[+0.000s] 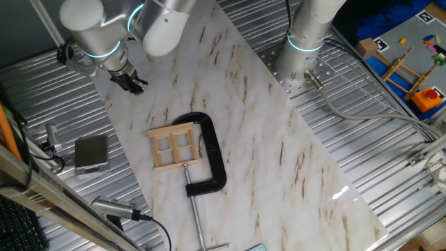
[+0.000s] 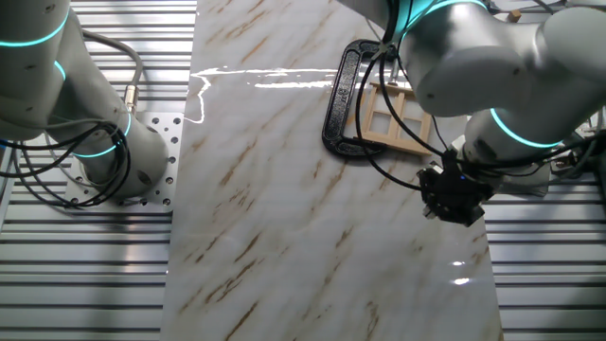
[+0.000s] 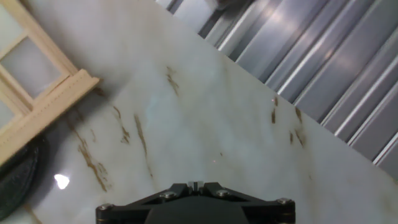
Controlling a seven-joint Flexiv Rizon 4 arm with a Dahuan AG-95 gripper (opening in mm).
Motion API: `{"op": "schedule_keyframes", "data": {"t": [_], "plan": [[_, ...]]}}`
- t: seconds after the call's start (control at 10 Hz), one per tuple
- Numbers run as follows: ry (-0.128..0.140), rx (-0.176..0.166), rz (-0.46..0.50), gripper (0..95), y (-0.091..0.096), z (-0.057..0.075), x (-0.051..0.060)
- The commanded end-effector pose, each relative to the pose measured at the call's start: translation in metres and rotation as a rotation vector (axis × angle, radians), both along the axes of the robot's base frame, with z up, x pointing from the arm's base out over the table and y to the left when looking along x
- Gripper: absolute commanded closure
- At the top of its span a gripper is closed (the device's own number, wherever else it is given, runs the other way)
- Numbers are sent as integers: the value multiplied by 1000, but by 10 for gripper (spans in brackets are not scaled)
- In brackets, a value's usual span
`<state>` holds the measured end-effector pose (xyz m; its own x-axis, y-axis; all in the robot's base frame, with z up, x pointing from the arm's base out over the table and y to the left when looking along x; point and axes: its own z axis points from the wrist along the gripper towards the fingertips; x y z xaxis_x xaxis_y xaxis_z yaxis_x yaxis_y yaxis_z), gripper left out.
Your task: Close a sliding window
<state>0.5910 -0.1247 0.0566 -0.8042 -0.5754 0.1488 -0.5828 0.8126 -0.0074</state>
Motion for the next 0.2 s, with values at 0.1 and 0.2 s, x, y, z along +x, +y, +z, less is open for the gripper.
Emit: {"op": "schedule_keyframes", "data": {"t": [0.1,0.2], "plan": [[-1,6,-16,950,0,0,0],[-1,6,-18,950,0,0,0]]}}
